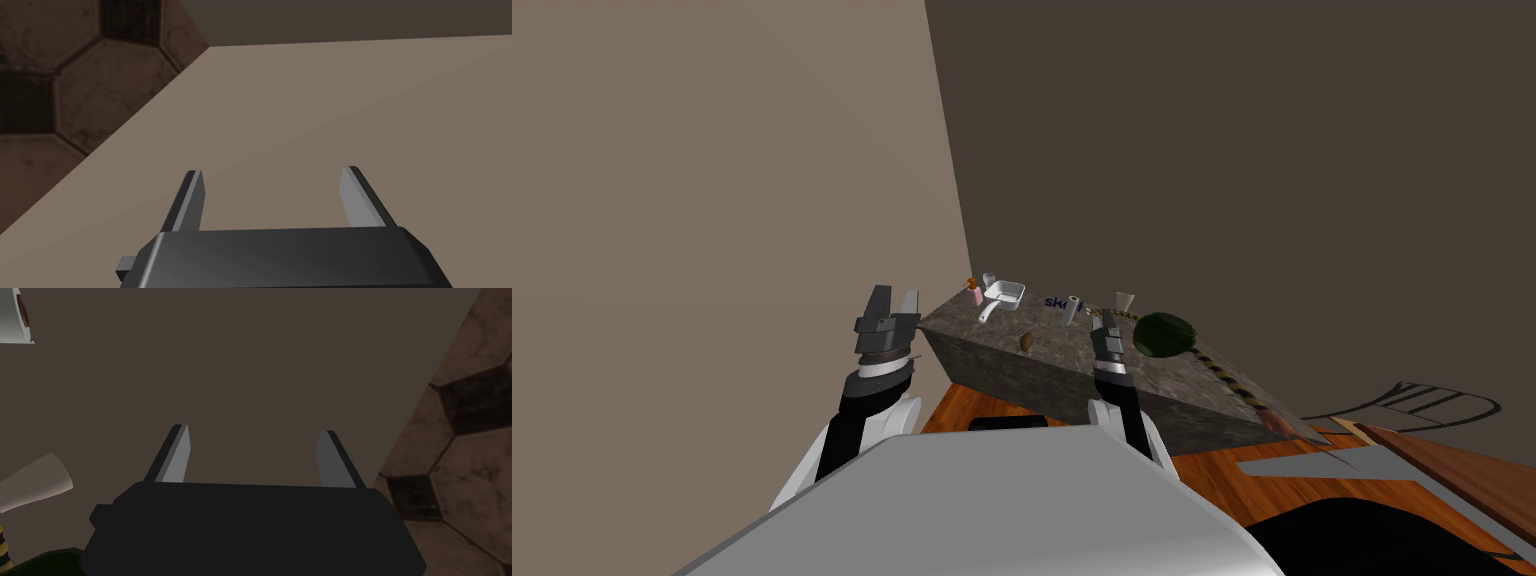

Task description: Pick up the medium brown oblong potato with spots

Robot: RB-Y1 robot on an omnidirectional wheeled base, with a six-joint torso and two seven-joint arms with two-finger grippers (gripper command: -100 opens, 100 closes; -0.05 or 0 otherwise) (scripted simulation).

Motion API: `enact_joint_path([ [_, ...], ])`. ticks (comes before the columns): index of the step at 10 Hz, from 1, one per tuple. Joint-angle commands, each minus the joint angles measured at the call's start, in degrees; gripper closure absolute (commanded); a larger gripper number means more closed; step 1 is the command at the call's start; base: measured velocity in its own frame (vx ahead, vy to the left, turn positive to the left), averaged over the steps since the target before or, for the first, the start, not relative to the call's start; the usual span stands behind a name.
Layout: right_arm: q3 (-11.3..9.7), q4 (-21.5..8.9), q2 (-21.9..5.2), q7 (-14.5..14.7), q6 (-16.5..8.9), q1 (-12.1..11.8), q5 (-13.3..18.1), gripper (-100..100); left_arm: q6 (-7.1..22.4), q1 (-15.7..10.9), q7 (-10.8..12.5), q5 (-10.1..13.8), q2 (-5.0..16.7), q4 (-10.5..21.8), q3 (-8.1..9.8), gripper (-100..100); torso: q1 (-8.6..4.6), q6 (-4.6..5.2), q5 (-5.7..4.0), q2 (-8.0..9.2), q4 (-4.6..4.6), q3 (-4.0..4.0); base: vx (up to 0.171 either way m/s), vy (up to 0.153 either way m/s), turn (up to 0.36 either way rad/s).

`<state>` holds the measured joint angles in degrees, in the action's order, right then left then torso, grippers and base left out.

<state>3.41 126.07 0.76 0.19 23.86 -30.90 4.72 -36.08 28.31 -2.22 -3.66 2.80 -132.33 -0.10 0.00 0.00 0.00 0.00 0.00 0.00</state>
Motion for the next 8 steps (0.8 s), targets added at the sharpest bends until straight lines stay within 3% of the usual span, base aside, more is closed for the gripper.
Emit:
enact_joint_path([
  [1, 0.5, 0.0, -1.6, -0.9, -0.9, 0.3, -0.4, -100, 0.0, 0.0, 0.0, 0.0, 0.0, 0.0, 0.0, 0, 0.0, 0.0, 0.0, 0.0, 0.0, 0.0, -0.017, 0.004, 0.0],
  [6, 4.2, 0.0, -8.0, -7.8, -7.6, 2.6, -4.2, -100, 0.0, 0.0, 0.0, 0.0, 0.0, 0.0, 0.0, 0, 0.12, 0.0, 0.03, 0.23, 0.05, 0.13, -0.055, 0.028, 0.007],
  [7, 4.2, 0.0, -8.0, -8.2, -8.0, 2.6, -4.2, -100, 0.0, 0.0, 0.0, 0.0, 0.0, 0.0, 0.0, 0, 0.13, 0.0, 0.03, 0.25, 0.06, 0.14, -0.051, 0.021, 0.004],
  [8, 5.2, -0.1, -9.2, -10.5, -10.2, 3.3, -5.4, -100, 0.0, 0.0, 0.0, 0.0, 0.0, 0.0, 0.0, 0, 0.08, 0.0, 0.02, 0.21, 0.05, 0.12, -0.044, 0.025, 0.016],
])
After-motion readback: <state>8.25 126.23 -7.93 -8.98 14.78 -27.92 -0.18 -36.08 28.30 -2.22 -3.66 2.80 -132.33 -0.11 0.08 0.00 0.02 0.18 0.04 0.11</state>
